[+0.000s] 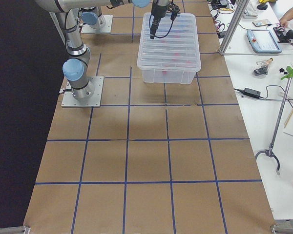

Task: Place red block in blue tray from box

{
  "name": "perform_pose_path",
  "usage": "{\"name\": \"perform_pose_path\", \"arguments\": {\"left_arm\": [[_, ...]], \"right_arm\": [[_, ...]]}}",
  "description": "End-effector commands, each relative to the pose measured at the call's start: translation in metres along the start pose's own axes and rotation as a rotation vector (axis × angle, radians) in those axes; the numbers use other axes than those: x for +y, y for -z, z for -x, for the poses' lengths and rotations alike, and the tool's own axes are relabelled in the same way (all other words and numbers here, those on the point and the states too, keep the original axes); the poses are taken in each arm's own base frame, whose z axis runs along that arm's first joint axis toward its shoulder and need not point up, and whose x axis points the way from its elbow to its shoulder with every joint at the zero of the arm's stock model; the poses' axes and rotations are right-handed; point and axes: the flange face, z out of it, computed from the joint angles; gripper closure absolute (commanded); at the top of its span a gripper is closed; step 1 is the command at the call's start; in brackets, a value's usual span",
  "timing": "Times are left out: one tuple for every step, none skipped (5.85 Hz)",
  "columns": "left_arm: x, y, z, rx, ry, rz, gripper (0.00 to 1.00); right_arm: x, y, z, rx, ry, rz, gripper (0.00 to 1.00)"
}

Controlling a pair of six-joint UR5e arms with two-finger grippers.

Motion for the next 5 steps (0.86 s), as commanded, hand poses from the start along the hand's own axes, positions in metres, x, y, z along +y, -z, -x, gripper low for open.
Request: {"name": "perform_pose_path", "arguments": {"left_arm": [[0.0001, -0.0001, 0.0000, 0.000, 0.000, 0.001, 0.01], [0.0002, -0.0003, 0.0000, 0.000, 0.000, 0.003, 0.01], [0.0001, -0.0001, 0.0000, 0.000, 0.000, 0.001, 0.01], [0.0002, -0.0003, 0.0000, 0.000, 0.000, 0.003, 0.01], [0.0004, -0.0004, 0.0000, 0.000, 0.000, 0.004, 0.01]], "right_arm": [[-0.0005, 0.0006, -0.0017, -0.001, -0.001, -0.002, 0.00], [-0.0010, -0.0002, -0.0016, 0.000, -0.001, 0.001, 0.00], [-0.0001, 0.0001, -0.0018, 0.000, -0.001, 0.003, 0.00], [0.0003, -0.0003, -0.0020, 0.003, -0.003, 0.007, 0.00], [0.0001, -0.0010, -0.0012, 0.003, -0.002, 0.008, 0.00]]}}
